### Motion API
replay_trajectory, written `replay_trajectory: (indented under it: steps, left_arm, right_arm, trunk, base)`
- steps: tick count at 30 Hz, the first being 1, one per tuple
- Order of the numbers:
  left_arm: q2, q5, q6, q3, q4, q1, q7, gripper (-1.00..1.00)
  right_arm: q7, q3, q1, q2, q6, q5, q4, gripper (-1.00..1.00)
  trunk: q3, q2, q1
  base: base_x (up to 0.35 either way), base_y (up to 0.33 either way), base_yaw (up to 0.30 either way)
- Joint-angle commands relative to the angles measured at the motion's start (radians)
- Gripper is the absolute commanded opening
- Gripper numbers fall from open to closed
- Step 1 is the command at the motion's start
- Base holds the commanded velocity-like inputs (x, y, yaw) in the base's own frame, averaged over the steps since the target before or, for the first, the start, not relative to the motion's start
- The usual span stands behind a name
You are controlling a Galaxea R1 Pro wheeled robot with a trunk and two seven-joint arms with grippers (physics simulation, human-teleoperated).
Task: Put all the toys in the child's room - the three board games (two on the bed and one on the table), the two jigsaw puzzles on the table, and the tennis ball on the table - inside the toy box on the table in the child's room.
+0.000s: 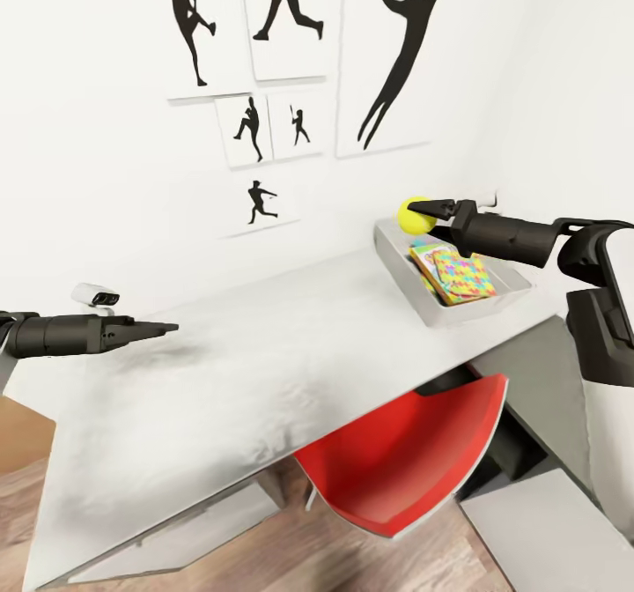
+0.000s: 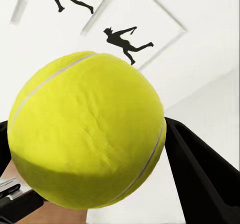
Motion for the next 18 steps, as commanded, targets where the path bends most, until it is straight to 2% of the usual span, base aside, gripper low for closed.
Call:
replay_trajectory:
  steps: [1,5,12,18]
  left_arm:
    - [0.001,0.000,0.011,0.000,-0.001,-0.001,-0.003,1.00]
    - [0.001,-0.001,0.011,-0.001,-0.001,-0.001,-0.003,1.00]
    - [0.001,-0.001,0.011,-0.001,-0.001,-0.001,-0.003,1.00]
    - [0.002,-0.001,0.011,-0.001,-0.001,0.000,-0.003,1.00]
  right_arm:
    - [-0.012,0.001,-0.001,0.000,0.000,-0.012,0.000,-1.00]
    - [-0.014,0.004,-0.001,0.002,-0.006,-0.007,0.000,-1.00]
    - [-0.016,0.011,-0.001,0.011,-0.011,0.001,-0.001,-1.00]
    - [-0.018,0.013,-0.001,0.012,-0.014,0.002,-0.003,-1.00]
  trunk:
    - [0.000,-0.002,0.001]
    - [0.004,-0.002,0.001]
    - [0.005,-0.002,0.001]
    - [0.005,-0.002,0.001]
  base:
    - [0.000,-0.307,-0.149]
    - [0.000,-0.321,-0.109]
    - [0.028,-0.310,-0.015]
    - [0.068,-0.076,-0.001]
